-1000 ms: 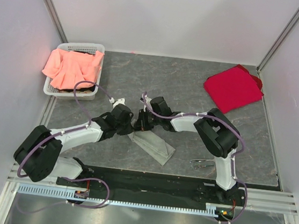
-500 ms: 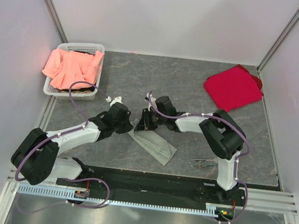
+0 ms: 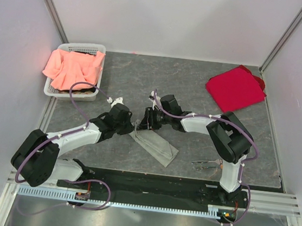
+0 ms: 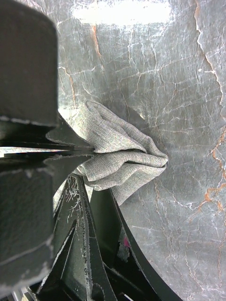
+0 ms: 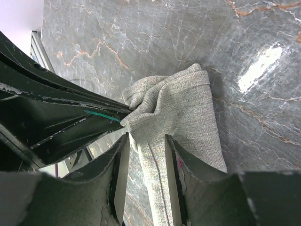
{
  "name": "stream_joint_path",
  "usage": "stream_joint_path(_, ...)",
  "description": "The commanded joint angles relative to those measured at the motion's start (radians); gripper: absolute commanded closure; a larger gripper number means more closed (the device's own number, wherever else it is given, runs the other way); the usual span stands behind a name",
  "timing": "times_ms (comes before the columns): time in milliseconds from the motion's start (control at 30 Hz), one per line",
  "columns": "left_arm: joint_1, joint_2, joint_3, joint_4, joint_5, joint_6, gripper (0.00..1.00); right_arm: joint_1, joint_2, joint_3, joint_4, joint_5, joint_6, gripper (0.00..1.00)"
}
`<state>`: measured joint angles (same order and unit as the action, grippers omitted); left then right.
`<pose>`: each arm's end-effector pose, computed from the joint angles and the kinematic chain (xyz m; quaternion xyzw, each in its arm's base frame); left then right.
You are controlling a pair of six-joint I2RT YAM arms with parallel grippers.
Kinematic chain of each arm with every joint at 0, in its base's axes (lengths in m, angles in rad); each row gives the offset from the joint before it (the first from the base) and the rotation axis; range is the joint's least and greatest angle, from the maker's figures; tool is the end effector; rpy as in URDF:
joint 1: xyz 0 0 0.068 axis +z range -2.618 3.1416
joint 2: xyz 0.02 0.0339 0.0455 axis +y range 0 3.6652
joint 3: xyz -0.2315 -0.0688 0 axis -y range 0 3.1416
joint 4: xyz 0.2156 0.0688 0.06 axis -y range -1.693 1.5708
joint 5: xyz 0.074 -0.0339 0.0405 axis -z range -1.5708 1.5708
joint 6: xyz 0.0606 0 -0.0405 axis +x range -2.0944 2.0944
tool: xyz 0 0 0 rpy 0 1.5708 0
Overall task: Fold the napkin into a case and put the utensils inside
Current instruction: Fold the 2/3-rectangle-folded napkin at the center of the board.
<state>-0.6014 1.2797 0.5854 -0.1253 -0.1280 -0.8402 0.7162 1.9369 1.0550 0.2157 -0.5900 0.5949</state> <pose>0.2098 -0.1346 0.1454 -0.1339 0.9190 -0.1969 0.3143 0.2675 0.2775 0.1245 -0.1790 0.8513 0.4622 0.1721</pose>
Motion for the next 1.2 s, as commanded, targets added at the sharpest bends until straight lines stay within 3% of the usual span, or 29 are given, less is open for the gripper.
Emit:
stream_joint_path(0,0.006,-0.028,-0.006,0.019,-0.007,-0.023,0.98,0.003,-0.018,0.022,0.016,-0.028,-0.007,0.57)
stream_joint_path(300,0.006,-0.019,-0.001,0.042,0.019,-0.025,0.98,0.009,0.062,0.046,0.097,-0.062,0.048,0.74)
stream_joint_path(467,0.006,-0.031,-0.004,0.062,0.034,-0.034,0.98,0.037,0.150,0.060,0.143,-0.083,0.060,0.94)
stream_joint_path(533,0.006,-0.049,0.002,0.073,0.034,-0.040,0.98,0.052,0.178,0.056,0.171,-0.090,0.071,0.96)
stream_joint_path(633,0.015,-0.020,0.023,0.047,0.025,-0.053,0.98,0.052,0.212,0.062,0.172,-0.094,0.065,0.96)
stream_joint_path(700,0.032,0.010,0.030,0.041,0.041,-0.054,0.98,0.029,0.177,0.019,0.198,-0.093,0.085,0.89)
stream_joint_path(733,0.032,0.020,0.019,0.044,0.041,-0.056,0.98,0.005,0.159,0.002,0.230,-0.096,0.100,0.79)
stream_joint_path(867,0.032,0.004,-0.002,0.033,0.018,-0.046,0.98,-0.018,0.062,-0.024,0.142,-0.093,0.037,0.67)
stream_joint_path(1167,0.032,-0.023,-0.007,0.018,0.014,-0.039,0.98,-0.037,0.004,-0.026,0.100,-0.093,0.028,0.66)
